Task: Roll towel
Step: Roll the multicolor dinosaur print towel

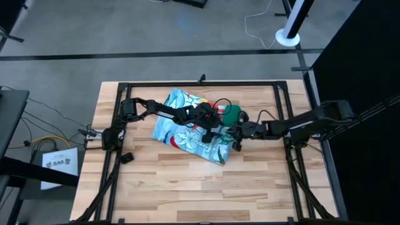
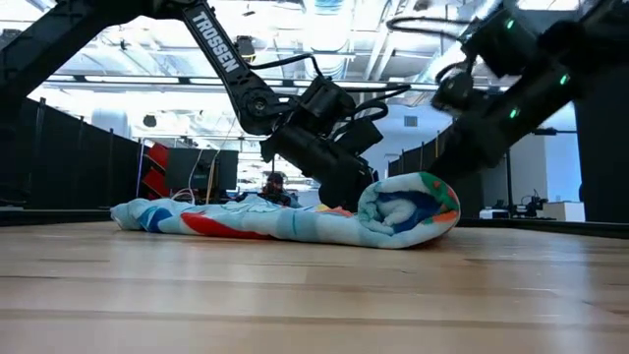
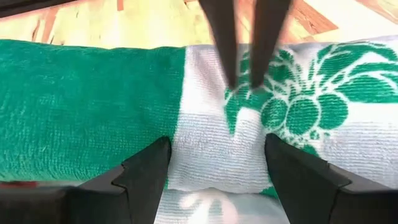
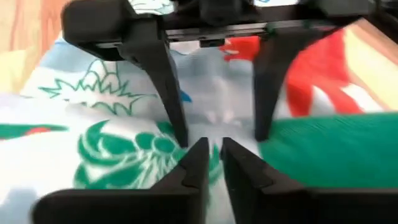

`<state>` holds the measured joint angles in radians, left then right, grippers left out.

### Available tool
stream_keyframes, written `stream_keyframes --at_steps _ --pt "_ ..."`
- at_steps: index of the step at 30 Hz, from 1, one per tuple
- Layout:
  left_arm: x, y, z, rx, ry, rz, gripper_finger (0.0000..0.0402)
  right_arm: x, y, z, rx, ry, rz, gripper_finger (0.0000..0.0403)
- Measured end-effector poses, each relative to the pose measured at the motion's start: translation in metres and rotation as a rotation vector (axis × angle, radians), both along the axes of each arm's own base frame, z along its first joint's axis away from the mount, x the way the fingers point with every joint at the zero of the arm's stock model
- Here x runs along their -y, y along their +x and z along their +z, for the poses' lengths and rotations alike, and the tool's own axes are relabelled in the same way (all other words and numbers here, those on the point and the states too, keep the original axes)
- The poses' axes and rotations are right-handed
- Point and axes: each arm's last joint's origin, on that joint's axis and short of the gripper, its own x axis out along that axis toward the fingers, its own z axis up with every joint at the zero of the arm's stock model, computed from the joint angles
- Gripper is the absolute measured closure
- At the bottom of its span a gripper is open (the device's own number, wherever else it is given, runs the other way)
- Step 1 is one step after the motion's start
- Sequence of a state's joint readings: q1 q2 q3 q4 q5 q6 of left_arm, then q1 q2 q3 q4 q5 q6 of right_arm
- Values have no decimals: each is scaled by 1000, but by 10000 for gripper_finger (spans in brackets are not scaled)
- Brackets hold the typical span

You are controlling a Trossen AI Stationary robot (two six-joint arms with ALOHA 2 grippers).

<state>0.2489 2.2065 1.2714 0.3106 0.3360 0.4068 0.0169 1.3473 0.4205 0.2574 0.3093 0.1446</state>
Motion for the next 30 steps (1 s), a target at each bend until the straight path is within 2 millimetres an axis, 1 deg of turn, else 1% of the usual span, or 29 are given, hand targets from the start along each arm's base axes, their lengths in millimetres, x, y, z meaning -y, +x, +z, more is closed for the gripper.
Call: stream_keyframes --at_steps 3,5,7,9,12,16,21,25,30 --pt "0 -1 -2 -10 -2 0 152 -3 -13 18 -41 30 -15 326" --pt "1 -3 -4 -18 -3 1 152 -3 -26 21 -105 63 -46 297" --pt "1 -4 -6 -31 -5 5 152 -3 -38 21 -168 103 -95 266" --pt "1 -7 -10 -43 -6 8 152 -4 -44 17 -225 126 -130 237" --pt "2 -12 -14 -48 -5 12 152 -6 -47 1 -273 123 -126 196" --pt "3 -17 -20 -60 -18 20 152 -7 -37 -22 -227 119 -110 158" --pt "5 -19 -21 -66 -23 23 152 -6 -17 -35 -176 72 -62 147" --pt "5 -19 -22 -69 -24 22 152 -2 2 -30 -151 31 -39 147" --pt "5 -20 -23 -78 -29 22 152 2 16 -16 -123 -6 -21 147"
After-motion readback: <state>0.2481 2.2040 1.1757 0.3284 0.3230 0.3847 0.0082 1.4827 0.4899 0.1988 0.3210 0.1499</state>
